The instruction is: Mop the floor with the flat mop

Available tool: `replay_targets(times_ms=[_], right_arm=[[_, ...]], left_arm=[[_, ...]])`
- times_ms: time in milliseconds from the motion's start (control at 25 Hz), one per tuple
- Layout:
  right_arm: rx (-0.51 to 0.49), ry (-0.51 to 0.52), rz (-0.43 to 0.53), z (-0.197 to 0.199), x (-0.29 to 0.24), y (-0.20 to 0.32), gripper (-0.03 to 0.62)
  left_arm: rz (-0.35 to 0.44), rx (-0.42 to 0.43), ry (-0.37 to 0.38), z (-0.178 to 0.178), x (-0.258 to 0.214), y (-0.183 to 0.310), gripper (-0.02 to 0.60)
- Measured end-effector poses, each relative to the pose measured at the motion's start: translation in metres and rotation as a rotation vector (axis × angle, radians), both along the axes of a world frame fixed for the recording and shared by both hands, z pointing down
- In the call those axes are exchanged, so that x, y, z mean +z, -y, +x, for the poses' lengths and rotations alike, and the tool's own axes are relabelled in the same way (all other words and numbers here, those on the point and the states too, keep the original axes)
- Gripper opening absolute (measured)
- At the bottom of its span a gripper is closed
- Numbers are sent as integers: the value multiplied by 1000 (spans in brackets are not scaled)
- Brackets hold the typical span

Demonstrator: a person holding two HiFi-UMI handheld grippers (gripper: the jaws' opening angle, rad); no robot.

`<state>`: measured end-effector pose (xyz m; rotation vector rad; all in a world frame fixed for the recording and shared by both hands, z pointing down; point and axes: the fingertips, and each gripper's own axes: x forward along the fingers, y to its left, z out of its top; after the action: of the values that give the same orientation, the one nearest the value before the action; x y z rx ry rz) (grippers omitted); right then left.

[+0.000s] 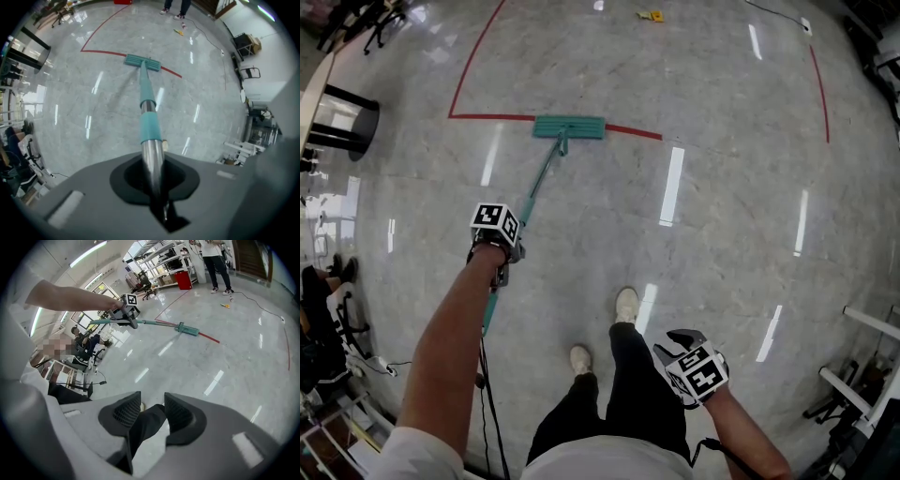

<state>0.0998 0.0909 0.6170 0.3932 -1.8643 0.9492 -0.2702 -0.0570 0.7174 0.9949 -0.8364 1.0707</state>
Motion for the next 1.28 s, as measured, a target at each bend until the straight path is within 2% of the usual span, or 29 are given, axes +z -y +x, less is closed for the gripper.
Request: replay_targets(times_ms=[240, 520, 800, 1000, 1280], right_arm=[[-6, 13, 34, -11, -2, 1, 160], [-20, 34, 77, -30, -14, -7, 160], [-44, 37, 89, -42, -17, -32, 160], [-70, 40, 91, -56, -17, -49, 160], [-80, 32, 81, -62, -16, -65, 160]], left_arm=[[46, 13, -35, 6, -24, -33, 43], [72, 30, -56, 6, -52, -111, 43], [32, -3, -81, 2, -61, -210, 43], [-6, 12, -45, -18, -56, -264, 43], [-52, 31, -14, -48, -35, -289, 43]])
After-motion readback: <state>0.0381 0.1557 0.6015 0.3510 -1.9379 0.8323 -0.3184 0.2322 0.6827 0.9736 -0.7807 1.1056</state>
